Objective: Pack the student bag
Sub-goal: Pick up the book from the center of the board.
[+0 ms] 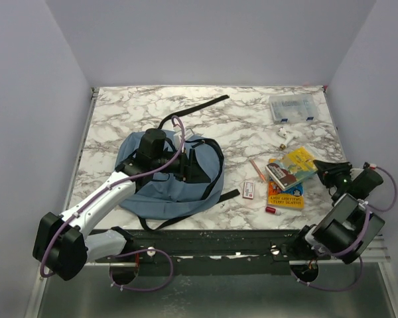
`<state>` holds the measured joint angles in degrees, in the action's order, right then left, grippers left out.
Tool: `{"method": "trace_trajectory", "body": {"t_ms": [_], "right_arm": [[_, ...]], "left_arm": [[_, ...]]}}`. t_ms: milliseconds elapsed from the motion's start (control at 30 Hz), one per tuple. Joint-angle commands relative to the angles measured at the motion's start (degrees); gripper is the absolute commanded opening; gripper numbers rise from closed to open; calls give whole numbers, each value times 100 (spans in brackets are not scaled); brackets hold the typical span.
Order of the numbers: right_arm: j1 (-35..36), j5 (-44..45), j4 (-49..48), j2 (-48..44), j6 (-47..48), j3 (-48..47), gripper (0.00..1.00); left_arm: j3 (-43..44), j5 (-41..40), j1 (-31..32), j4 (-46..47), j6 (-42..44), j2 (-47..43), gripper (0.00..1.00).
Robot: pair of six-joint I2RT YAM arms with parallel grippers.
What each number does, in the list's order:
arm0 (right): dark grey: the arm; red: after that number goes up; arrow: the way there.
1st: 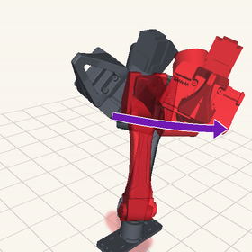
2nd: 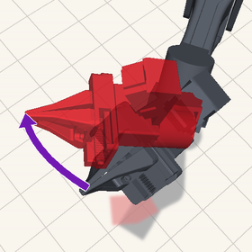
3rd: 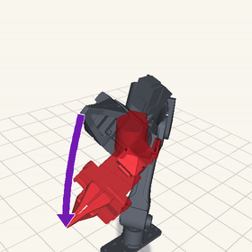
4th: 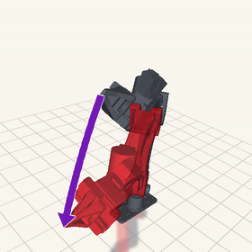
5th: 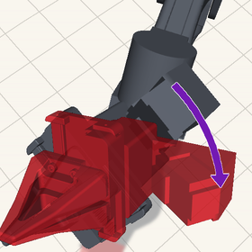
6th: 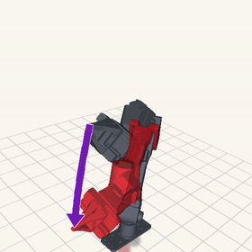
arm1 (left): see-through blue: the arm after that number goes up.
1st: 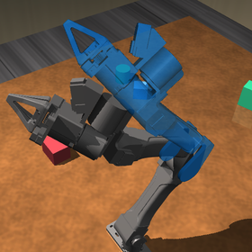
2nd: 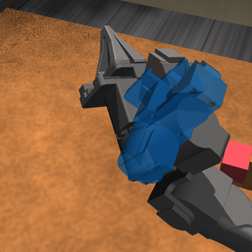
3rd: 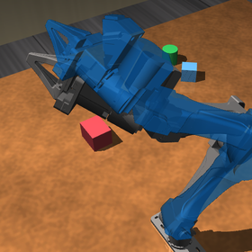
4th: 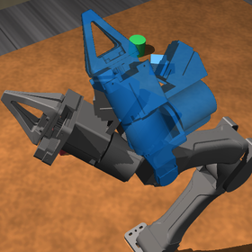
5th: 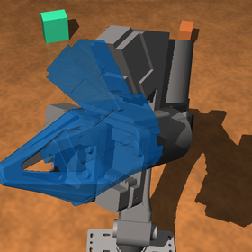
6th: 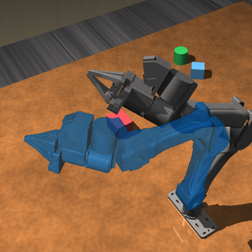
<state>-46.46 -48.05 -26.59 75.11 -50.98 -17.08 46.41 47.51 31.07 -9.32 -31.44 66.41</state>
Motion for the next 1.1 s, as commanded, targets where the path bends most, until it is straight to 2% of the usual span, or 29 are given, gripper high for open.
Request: {"method": "trace_trajectory", "body": {"t_ms": [0, 100, 133, 167, 333, 433, 567, 767, 967, 1067], "right_arm": [[14, 467, 1471, -1048, 373, -939, 16], [295, 572, 1931, -1407, 400, -1536, 6], [547, 640, 2093, -1430, 421, -1757, 1], [798, 770, 2267, -1440, 473, -1952, 0], [2505, 1196, 2722, -1399, 690, -3011, 0], [3614, 1233, 3249, -967, 954, -3832, 0], [5040, 692, 3512, -282, 1029, -4645, 0], [6331, -573, 2531, 336, 209, -5174, 0], [6622, -1330, 728, 493, -1347, -5325, 0], [6766, -1614, -201, 572, -2098, -5408, 0]], "left_arm": [[1, 46, -31, 279, 92, -96, 65], [116, 48, -31, 336, -122, 10, 70], [174, 68, -31, 360, -260, 64, 78], [253, 118, -31, 426, -385, 101, 97], [755, -104, -76, 607, -870, 66, 98], [1034, -416, -212, 616, -966, -79, 98], [1155, -895, -456, 686, -935, -281, 98], [932, -1093, -834, 743, -1002, -533, 98], [450, -1150, -1102, 904, -864, -1139, 98], [386, -795, -1138, 1208, -993, -1303, 98]]}}
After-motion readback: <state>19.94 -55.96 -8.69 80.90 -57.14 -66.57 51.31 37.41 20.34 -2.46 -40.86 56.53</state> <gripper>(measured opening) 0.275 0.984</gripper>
